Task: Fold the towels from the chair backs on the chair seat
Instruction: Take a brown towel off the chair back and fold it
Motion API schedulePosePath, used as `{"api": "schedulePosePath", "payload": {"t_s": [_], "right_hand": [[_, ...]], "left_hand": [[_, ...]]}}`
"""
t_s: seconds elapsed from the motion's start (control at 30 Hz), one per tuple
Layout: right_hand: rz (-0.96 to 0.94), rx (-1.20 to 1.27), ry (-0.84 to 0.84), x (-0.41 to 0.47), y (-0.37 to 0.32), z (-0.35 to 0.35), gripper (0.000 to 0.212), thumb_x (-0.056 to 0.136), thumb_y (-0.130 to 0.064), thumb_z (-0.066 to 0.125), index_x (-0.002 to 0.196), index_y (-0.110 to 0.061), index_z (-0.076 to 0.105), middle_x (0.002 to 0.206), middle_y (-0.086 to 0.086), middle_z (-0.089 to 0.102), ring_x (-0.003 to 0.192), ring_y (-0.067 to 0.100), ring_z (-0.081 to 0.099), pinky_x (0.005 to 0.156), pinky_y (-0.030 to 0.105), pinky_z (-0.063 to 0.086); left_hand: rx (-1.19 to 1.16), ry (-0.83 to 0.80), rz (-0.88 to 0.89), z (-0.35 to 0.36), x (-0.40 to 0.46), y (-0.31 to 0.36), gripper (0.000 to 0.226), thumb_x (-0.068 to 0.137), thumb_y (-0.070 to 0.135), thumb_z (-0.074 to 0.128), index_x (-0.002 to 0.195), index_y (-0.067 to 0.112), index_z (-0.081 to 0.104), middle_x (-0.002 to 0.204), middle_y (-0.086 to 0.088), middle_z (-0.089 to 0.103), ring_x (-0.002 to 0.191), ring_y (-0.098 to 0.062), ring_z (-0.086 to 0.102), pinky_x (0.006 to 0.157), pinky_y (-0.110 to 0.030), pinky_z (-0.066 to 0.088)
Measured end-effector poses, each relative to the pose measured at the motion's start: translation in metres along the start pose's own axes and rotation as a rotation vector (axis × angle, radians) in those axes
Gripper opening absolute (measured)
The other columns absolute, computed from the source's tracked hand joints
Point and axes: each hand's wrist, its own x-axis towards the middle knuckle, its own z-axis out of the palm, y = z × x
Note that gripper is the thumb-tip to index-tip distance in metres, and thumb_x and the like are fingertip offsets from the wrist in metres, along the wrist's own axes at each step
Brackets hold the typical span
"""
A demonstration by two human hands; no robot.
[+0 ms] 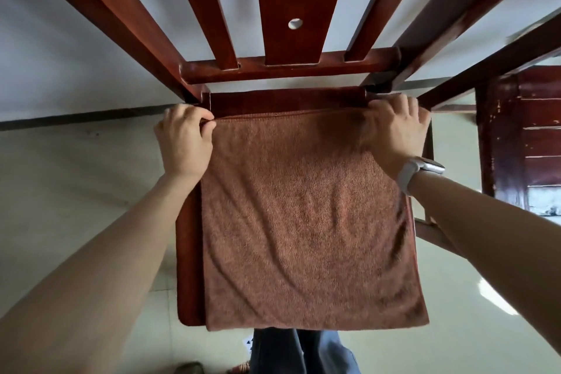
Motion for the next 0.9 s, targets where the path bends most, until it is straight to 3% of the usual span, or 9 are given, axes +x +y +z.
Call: {"api": "schedulePosePath", "payload": {"t_s": [0.13,0.23,0.33,0.6,0.73,0.9], "right_hand": [[0.114,0.060,0.039,0.006,0.004,0.000,0.025,0.092,-0.020,0.044,0.109,-0.011,0.060,0.114,0.017,0.053,0.112,0.033,0.043,0.096,0.044,0.028],[0.056,0.064,0.034,0.005,0.011,0.001,0.023,0.092,-0.021,0.045,0.107,-0.010,0.059,0.112,0.016,0.055,0.110,0.033,0.045,0.095,0.044,0.029],[0.003,0.074,0.000,0.004,0.015,0.003,0.022,0.091,-0.019,0.047,0.108,-0.010,0.059,0.113,0.017,0.054,0.110,0.034,0.045,0.095,0.045,0.030],[0.120,0.128,-0.068,0.022,0.018,0.005,0.023,0.091,-0.005,0.040,0.109,0.004,0.051,0.117,0.026,0.048,0.110,0.038,0.041,0.091,0.044,0.031],[0.264,0.290,-0.051,0.029,0.014,0.006,0.024,0.090,0.001,0.035,0.110,0.005,0.048,0.120,0.025,0.046,0.113,0.037,0.042,0.090,0.036,0.030],[0.433,0.437,-0.038,0.037,0.013,0.008,0.024,0.092,-0.009,0.040,0.112,-0.001,0.050,0.123,0.019,0.049,0.115,0.033,0.045,0.087,0.029,0.029]], "left_hand": [[-0.060,0.027,0.020,0.001,0.004,-0.007,0.013,0.086,0.018,0.056,0.088,0.010,0.066,0.089,-0.012,0.068,0.088,-0.035,0.059,0.081,-0.047,0.043],[-0.077,0.051,0.031,0.001,0.002,-0.007,0.013,0.087,0.016,0.054,0.087,0.008,0.065,0.084,-0.013,0.068,0.083,-0.035,0.059,0.077,-0.044,0.044],[-0.126,0.052,0.015,0.003,0.002,-0.007,0.013,0.087,0.014,0.054,0.087,0.007,0.065,0.093,-0.014,0.064,0.089,-0.034,0.058,0.078,-0.044,0.046],[-0.143,-0.014,-0.118,0.012,0.008,-0.007,0.017,0.092,0.013,0.046,0.095,0.006,0.062,0.101,-0.015,0.061,0.101,-0.036,0.050,0.086,-0.042,0.036],[-0.194,-0.002,-0.240,0.011,0.011,0.005,0.018,0.092,0.012,0.046,0.098,0.004,0.061,0.109,-0.015,0.060,0.109,-0.036,0.046,0.090,-0.039,0.032],[-0.166,0.012,-0.359,0.013,0.015,0.015,0.019,0.091,0.021,0.051,0.099,0.008,0.062,0.115,-0.015,0.054,0.115,-0.031,0.043,0.095,-0.042,0.030]]}}
